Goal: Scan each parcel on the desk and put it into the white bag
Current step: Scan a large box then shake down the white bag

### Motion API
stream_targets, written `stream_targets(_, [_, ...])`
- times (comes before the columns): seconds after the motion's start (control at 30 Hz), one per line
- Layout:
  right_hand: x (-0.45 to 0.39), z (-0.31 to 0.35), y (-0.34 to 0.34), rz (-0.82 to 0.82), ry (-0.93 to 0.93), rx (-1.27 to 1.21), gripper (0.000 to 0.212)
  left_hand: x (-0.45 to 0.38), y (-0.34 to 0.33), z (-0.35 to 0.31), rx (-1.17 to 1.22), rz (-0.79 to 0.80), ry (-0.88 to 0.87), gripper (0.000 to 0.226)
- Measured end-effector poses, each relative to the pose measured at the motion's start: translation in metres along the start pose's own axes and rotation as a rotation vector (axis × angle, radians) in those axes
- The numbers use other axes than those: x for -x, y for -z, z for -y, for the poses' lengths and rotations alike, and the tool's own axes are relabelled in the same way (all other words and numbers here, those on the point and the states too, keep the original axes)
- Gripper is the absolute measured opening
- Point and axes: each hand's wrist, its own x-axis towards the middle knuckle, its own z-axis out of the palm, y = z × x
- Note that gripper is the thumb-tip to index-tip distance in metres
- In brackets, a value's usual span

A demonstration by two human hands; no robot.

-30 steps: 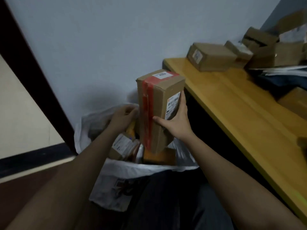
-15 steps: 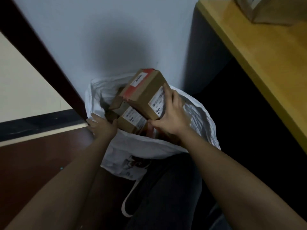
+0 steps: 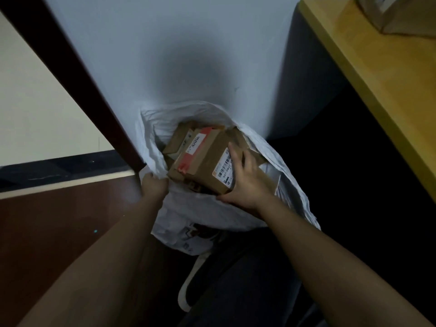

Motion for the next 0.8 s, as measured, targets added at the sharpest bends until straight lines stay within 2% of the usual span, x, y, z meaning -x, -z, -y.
stream_targets(0.1, [-0.002,0.002,-0.001,-0.005,0.008,-0.047,0.136,0.014,0.006,-0.019,-0.022,-0.09,-0.133,0.012])
stream_targets(0.27, [-0.013,0.018,-0.009,0.099,-0.02,-0.104,0.126,0.033,0.025,-0.056,-0.105,-0.237,-0.337,0.037])
stream_targets(0.37, [-0.01,0.032,-0.015,0.165,-0.016,-0.076,0.121,0.037,0.035,-0.058,-0.14,-0.3,-0.357,0.04])
stream_targets(0.5, [0.009,0.04,-0.014,0.192,0.071,-0.026,0.099,0.046,0.041,-0.053,-0.13,-0.292,-0.364,0.038])
stream_targets(0.6, [0.012,0.046,-0.012,0.13,0.113,0.219,0.102,0.053,0.046,-0.058,-0.13,-0.272,-0.382,0.039])
stream_targets(0.7, [0.001,0.055,-0.003,0.047,0.062,0.228,0.104,0.057,0.055,-0.069,-0.144,-0.274,-0.406,0.036])
stream_targets(0.8, [0.004,0.073,-0.011,-0.033,0.087,0.267,0.089,0.054,0.066,-0.075,-0.205,-0.304,-0.413,0.039])
